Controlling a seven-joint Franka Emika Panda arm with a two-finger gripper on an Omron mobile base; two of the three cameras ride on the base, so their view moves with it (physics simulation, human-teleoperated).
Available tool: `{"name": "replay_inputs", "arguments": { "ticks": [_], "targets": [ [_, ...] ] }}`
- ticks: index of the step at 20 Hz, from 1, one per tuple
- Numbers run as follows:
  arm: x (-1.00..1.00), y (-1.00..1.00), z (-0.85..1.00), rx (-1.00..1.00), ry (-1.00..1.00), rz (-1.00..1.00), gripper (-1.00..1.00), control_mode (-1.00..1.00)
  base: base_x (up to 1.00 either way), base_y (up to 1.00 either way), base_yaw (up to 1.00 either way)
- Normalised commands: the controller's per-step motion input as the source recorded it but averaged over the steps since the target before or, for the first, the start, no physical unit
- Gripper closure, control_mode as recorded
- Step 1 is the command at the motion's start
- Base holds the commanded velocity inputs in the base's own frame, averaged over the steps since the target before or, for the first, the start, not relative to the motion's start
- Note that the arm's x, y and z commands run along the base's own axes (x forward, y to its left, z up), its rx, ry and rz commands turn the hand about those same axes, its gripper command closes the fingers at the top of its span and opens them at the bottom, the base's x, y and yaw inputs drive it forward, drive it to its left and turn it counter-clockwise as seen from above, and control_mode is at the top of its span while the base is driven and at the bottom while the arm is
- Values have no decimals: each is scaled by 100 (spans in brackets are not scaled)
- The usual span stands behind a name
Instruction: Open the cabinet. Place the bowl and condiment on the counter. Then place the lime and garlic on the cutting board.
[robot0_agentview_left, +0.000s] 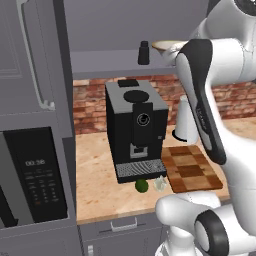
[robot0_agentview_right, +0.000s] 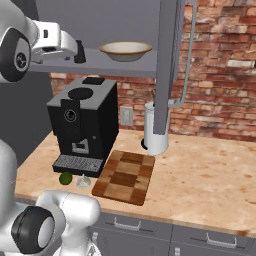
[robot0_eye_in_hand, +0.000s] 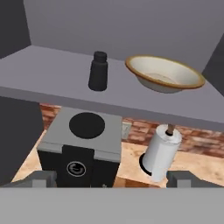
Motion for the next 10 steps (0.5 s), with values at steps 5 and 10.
{"name": "replay_inputs", "arguments": {
  "ticks": [5,10],
  "targets": [
    [34,32,-1,5,1,10,-100,-100,0,0,0],
    [38,16,-9,6,0,4,-100,-100,0,0,0]
  ]
}}
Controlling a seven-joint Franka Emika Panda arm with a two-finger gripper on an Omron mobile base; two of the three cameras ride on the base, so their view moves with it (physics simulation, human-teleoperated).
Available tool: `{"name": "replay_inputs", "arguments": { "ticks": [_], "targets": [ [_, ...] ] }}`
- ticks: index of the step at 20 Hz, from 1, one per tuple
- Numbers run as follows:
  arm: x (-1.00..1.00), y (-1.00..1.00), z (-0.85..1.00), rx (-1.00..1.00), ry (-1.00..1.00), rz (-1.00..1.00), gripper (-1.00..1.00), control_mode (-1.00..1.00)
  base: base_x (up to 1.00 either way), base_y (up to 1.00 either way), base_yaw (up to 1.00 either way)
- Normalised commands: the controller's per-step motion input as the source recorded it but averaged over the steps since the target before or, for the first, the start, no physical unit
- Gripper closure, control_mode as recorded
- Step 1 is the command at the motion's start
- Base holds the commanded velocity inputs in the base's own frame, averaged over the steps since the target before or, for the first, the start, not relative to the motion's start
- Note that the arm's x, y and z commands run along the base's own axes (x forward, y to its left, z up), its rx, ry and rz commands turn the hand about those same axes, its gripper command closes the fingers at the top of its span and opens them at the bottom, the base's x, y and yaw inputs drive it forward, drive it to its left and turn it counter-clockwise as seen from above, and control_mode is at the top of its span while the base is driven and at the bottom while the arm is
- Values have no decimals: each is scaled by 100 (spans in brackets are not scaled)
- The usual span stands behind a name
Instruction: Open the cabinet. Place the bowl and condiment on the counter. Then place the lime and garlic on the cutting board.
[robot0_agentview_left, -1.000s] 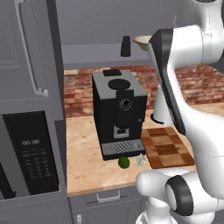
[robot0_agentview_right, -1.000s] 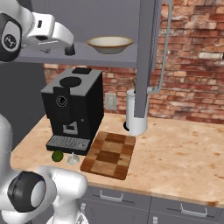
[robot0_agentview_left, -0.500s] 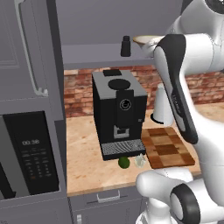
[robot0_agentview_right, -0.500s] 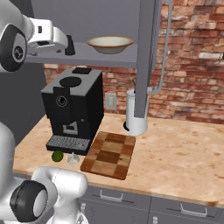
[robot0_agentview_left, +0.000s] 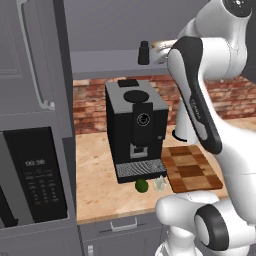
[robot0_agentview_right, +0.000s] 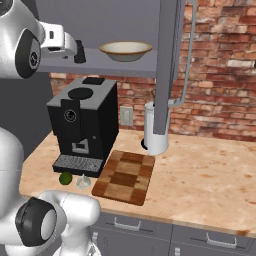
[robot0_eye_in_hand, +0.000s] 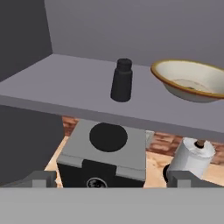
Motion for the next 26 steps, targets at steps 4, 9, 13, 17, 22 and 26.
{"name": "replay_inputs", "arguments": {
  "ticks": [4,9,13,17,22,26],
  "targets": [
    [32,0,-25,2,0,0,-100,-100,0,0,0],
    [24,0,-10,4,0,0,-100,-100,0,0,0],
    [24,3,0,5,0,0,-100,-100,0,0,0],
    [29,6,-1,3,0,0,-100,-100,0,0,0],
    [27,1,-7,0,0,0,-100,-100,0,0,0],
    [22,0,-8,0,0,0,-100,-100,0,0,0]
  ]
}}
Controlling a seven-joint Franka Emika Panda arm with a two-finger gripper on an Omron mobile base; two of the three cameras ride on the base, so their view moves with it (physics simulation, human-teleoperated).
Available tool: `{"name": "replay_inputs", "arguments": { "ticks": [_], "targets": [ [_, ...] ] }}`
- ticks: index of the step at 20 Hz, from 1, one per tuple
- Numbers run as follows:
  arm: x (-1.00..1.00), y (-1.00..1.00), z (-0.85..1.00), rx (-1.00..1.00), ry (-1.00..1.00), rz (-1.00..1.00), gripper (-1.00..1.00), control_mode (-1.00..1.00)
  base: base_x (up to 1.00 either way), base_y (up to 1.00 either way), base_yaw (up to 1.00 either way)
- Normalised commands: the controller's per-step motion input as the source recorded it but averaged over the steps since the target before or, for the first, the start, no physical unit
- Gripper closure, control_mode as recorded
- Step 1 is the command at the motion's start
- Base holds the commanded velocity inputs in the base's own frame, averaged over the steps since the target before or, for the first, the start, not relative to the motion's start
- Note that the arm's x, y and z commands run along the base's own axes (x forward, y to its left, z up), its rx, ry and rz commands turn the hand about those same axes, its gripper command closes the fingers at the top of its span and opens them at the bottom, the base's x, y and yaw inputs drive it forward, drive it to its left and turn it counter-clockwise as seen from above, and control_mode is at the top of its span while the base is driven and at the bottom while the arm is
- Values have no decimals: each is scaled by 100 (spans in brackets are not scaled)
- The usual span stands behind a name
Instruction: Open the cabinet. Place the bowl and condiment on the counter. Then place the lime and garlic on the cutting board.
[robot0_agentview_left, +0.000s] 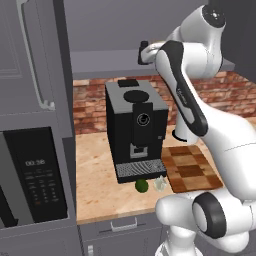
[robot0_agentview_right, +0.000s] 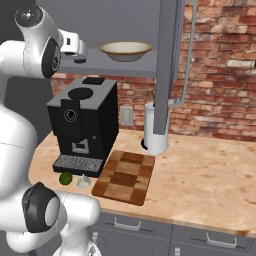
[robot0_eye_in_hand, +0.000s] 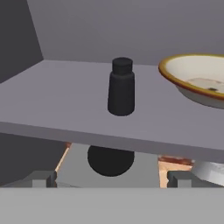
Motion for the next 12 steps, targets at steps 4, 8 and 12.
{"name": "replay_inputs", "arguments": {
  "ticks": [4,8,12],
  "targets": [
    [22,0,-10,0,1,0,-100,-100,0,0,0],
    [16,0,-14,0,0,0,-100,-100,0,0,0],
    [15,0,-13,0,0,0,-100,-100,0,0,0]
  ]
}}
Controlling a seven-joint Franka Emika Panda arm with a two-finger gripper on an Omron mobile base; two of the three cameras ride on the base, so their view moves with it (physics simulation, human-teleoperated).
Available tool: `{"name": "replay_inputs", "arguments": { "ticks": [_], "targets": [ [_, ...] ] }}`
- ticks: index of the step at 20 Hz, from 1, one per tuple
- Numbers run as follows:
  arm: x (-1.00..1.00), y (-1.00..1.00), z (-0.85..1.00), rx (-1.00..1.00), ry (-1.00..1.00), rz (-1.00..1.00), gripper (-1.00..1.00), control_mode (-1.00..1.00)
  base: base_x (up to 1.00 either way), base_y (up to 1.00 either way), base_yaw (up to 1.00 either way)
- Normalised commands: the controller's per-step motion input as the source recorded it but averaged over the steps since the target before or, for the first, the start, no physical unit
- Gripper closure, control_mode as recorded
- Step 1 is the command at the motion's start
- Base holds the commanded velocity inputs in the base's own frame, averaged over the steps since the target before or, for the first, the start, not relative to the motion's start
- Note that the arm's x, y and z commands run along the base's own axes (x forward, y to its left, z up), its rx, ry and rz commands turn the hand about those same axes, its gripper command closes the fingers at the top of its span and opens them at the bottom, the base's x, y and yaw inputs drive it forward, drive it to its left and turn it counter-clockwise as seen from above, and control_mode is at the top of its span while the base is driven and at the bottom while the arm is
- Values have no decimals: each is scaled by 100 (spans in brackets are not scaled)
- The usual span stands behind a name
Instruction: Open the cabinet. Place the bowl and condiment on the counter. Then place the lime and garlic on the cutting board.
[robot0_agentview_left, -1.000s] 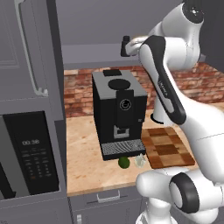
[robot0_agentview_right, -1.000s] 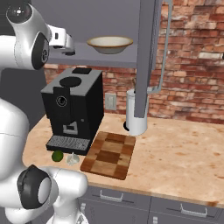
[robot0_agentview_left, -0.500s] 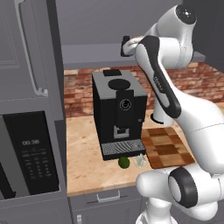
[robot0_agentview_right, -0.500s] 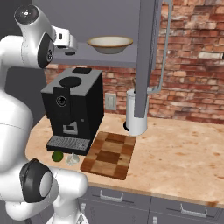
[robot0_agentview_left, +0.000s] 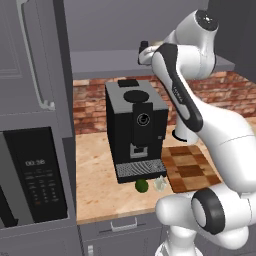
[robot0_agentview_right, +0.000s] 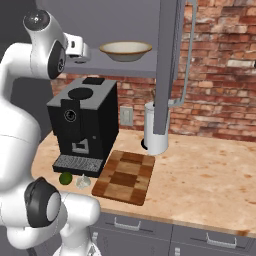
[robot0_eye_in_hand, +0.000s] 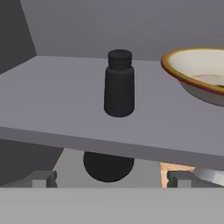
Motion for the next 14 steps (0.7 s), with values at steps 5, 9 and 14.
{"name": "replay_inputs", "arguments": {
  "ticks": [5,9,14],
  "targets": [
    [14,0,-8,0,0,0,-100,-100,0,0,0],
    [15,0,-6,0,0,0,-100,-100,0,0,0],
    [15,0,-3,0,0,0,-100,-100,0,0,0]
  ]
}}
